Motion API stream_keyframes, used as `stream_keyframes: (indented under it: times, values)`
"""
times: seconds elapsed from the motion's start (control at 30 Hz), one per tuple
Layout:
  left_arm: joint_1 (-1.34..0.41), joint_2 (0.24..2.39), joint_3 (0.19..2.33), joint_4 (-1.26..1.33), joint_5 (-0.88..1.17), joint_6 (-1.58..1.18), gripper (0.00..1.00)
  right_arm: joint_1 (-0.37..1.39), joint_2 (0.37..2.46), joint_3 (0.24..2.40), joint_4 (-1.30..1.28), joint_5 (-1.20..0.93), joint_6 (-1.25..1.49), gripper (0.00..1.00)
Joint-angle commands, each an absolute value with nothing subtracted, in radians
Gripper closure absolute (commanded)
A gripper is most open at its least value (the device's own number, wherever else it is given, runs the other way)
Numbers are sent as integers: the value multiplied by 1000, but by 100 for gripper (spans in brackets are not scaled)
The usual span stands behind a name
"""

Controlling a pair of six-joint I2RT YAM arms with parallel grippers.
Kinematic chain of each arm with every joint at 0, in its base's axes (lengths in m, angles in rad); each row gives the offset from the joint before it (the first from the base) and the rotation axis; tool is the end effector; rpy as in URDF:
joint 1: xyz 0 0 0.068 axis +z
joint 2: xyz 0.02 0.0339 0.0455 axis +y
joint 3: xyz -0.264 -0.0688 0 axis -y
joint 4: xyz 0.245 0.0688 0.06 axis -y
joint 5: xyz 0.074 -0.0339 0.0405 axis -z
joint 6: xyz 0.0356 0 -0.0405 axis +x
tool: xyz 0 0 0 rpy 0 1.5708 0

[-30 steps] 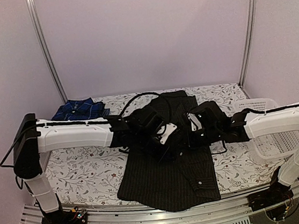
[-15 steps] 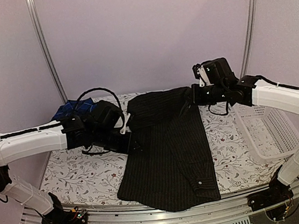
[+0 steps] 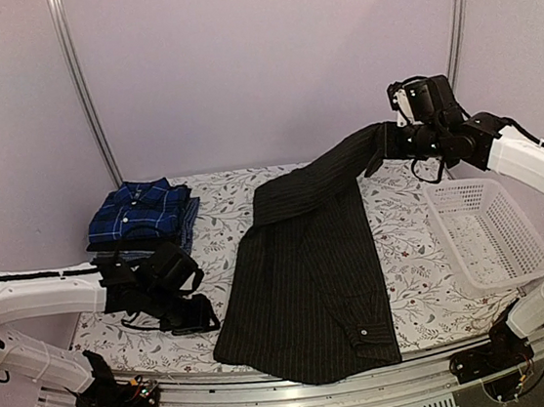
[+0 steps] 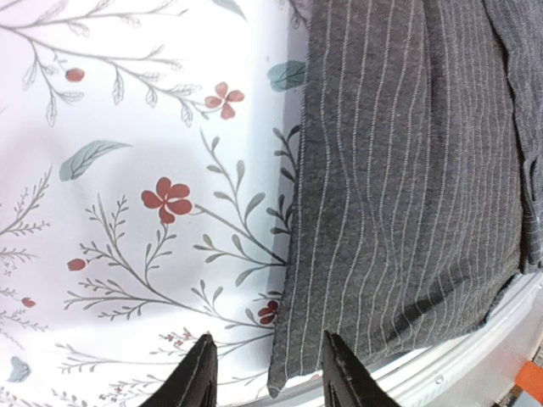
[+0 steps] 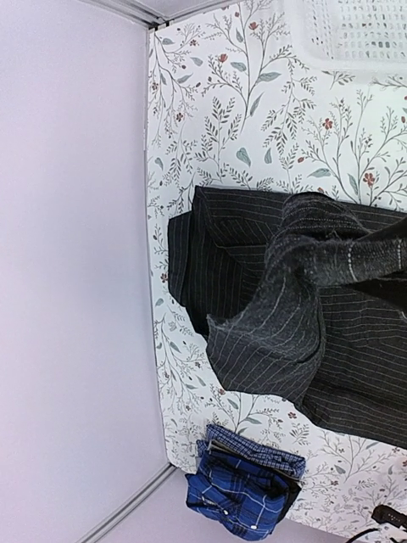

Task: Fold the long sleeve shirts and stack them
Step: Pick up the 1/3-folded shirt from the center of the board, then fold the 1/3-folded shirt at the center of the board.

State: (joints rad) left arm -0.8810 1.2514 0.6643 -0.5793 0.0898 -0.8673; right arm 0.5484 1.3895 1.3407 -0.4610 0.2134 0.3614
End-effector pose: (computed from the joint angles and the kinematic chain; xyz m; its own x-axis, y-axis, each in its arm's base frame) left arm 0.1359 -0.1697 0.1778 -0.9815 -0.0038 -0.1917 0.0654 0.9332 -0.3534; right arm 0.2727 0.1578 0.3681 -0.5139 0.0910 -0.8530 -0.1818 0.9602 0.2119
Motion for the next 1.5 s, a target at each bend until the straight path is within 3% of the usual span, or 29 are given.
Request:
stream_keyframes:
  times: [0.0, 0.27, 0.53, 0.73, 0.8, 0.9, 1.2, 1.47]
  values:
    - [-874, 1253, 624, -532, 128, -928, 58, 541, 1330, 1359, -498, 251, 330, 100]
    - [-886, 1278, 574, -436, 223, -954, 60, 541, 1350, 1388, -499, 199, 319, 100]
    - [-923, 1319, 574, -441, 238, -958, 74, 541, 1380, 1435, -493, 180, 310, 100]
    - [-966, 1327, 594, -504, 209, -960, 79, 542, 1418, 1505, -495, 165, 289, 100]
    - [-969, 1316, 589, -515, 201, -964, 84, 542, 1428, 1524, -497, 163, 283, 100]
    - [-970, 1293, 593, -523, 190, -971, 100, 541, 1443, 1554, -499, 160, 279, 100]
    - [-996, 1281, 742, -552, 211, -886, 100, 541, 1510, 1750, -523, 179, 203, 100]
    - [-1080, 1426, 971, -583, 295, -723, 100, 542, 1541, 1823, -560, 301, 95, 100]
